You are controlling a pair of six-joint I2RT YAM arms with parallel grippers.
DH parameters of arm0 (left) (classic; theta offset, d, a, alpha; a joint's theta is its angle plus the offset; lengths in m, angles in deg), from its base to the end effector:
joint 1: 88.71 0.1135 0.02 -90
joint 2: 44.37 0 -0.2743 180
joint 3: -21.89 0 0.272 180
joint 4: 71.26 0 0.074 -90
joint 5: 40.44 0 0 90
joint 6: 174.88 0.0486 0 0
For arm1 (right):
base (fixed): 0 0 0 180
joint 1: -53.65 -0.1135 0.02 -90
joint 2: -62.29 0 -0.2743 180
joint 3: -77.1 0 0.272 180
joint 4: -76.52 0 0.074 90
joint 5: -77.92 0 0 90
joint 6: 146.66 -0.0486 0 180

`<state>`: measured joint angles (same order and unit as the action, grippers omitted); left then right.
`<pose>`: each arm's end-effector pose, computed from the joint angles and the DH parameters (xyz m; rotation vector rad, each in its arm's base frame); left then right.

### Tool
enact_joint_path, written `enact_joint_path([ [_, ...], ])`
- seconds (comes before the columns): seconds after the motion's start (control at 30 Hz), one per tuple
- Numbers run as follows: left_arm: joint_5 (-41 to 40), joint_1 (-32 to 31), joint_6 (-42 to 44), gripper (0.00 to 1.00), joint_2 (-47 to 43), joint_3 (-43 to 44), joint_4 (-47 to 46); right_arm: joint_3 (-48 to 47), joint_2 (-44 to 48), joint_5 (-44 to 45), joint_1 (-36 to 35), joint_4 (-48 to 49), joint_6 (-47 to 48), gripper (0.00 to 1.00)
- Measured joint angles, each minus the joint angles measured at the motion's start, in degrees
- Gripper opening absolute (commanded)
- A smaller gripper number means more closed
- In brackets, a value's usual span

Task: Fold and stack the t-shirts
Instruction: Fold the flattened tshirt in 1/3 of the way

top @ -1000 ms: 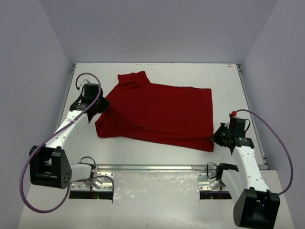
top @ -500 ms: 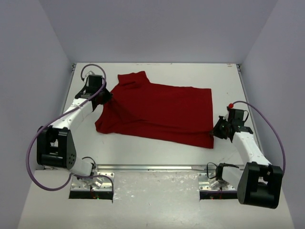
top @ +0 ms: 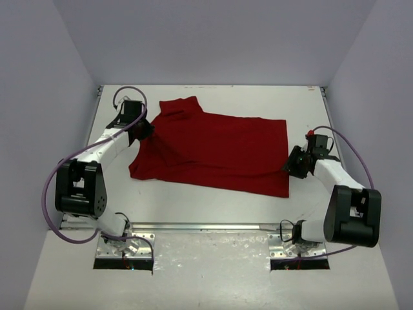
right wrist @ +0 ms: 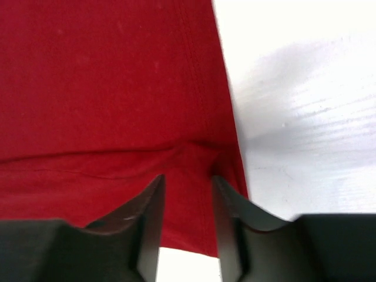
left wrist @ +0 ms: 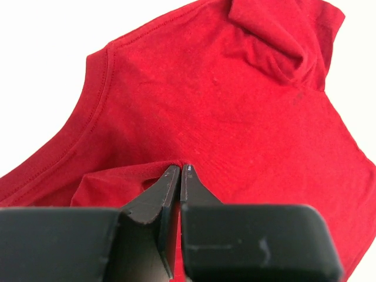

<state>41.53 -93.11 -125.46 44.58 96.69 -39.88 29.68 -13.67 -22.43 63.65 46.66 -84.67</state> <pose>0.3637 -0.0212 0.2341 -0.7989 2.2271 -0.2165 0.2539 -0.0359 0.1459 0.7847 2.4832 0.3482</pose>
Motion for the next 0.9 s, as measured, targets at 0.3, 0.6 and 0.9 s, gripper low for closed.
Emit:
enact_joint_path([
  [0.3, 0.74, 0.0, 0.02, 0.03, 2.56, 2.56, -0.98, -11.39, -0.24, 3.85, -4.83, -3.87, 0.2, 0.5],
  [0.6, -1.01, -0.02, 0.13, 0.3, 5.97, 8.63, 0.59, -6.71, 10.38, 5.07, -16.59, -3.54, 0.85, 0.5],
  [0.9, -6.95, -0.02, -2.45, 1.0, 2.69, 5.31, 4.57, -4.07, 9.44, 4.44, -23.78, -3.91, 1.36, 0.92],
])
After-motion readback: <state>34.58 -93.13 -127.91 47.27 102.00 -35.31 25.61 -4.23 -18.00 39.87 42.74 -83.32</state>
